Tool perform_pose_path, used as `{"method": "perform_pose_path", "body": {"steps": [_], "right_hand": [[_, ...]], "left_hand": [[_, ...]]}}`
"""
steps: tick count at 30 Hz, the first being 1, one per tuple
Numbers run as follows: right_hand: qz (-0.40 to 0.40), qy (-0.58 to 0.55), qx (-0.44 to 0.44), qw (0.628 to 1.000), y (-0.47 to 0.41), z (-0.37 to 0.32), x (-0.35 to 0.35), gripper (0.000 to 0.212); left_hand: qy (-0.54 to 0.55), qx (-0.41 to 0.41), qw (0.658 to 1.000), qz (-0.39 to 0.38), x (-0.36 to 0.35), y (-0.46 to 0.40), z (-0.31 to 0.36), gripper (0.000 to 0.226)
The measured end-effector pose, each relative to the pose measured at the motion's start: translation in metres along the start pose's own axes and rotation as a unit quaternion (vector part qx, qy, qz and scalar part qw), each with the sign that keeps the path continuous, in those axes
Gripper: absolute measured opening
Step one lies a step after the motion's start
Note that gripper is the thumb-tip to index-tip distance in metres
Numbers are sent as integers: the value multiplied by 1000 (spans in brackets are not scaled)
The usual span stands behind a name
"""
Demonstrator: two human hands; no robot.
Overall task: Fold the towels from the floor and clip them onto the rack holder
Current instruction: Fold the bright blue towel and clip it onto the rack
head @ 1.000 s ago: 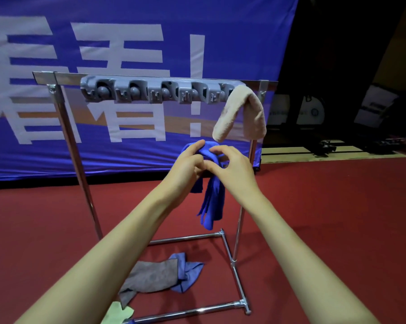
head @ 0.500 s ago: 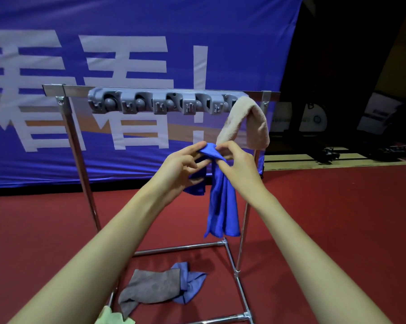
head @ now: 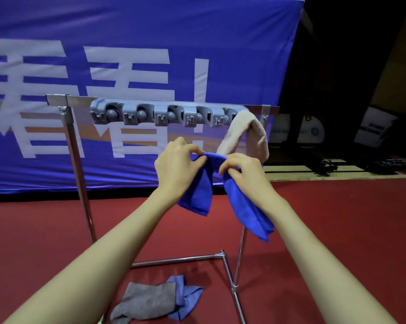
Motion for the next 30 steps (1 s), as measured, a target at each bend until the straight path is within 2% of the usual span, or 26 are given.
{"method": "perform_pose_path", "body": {"steps": [2, 4, 7, 10, 12, 17, 20, 22, 24, 26, 28, 30], "right_hand": [[7, 27, 6, 1000, -7, 5, 1, 35], [29, 42, 10, 999, -13, 6, 3, 36], [58, 36, 8, 998, -28, -2, 7, 35], [90, -3, -7, 996, -52, -9, 10, 33], [104, -34, -28, 994, -66, -9, 13, 32], [110, 49, -39, 992, -93, 5, 22, 37], [98, 64, -38, 992, -107, 12, 20, 41], [80, 71, -44, 993, -109, 18, 11, 38], [59, 62, -46, 995, -106, 23, -2, 34], [55, 46, -44, 996, -101, 28, -10, 32], [64, 15, -57, 996, -99, 31, -10, 32], [71, -27, -78, 994, -97, 32, -7, 31]], "left_hand": [[65, 36, 997, -5, -6, -7, -3, 12], [175, 61, 982, -36, -15, -14, -4, 7], [256, 47, 965, -41, -17, -32, 8, 5], [271, 11, 962, -22, -12, -58, 26, 26], [262, -6, 965, -21, -16, -74, 32, 31], [275, -21, 961, -18, -37, -100, 39, 23], [278, -33, 960, -5, -45, -111, 43, 27], [262, -34, 964, -9, -54, -112, 35, 17], [238, -47, 970, -20, -64, -107, 23, 12], [236, -56, 970, -34, -70, -99, 15, 17], [255, -46, 965, -47, -74, -92, 13, 28], [275, -13, 958, -76, -80, -90, 14, 25]]}}
Point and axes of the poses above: each hand's wrist, its own y-axis away from the middle knuckle, its own x-axis out of the back of the hand, z = x × y, the point moved 6 cm from there along -y, towards the middle knuckle, and after that the axes turned 8 degrees about z, right-handed, at the moved point
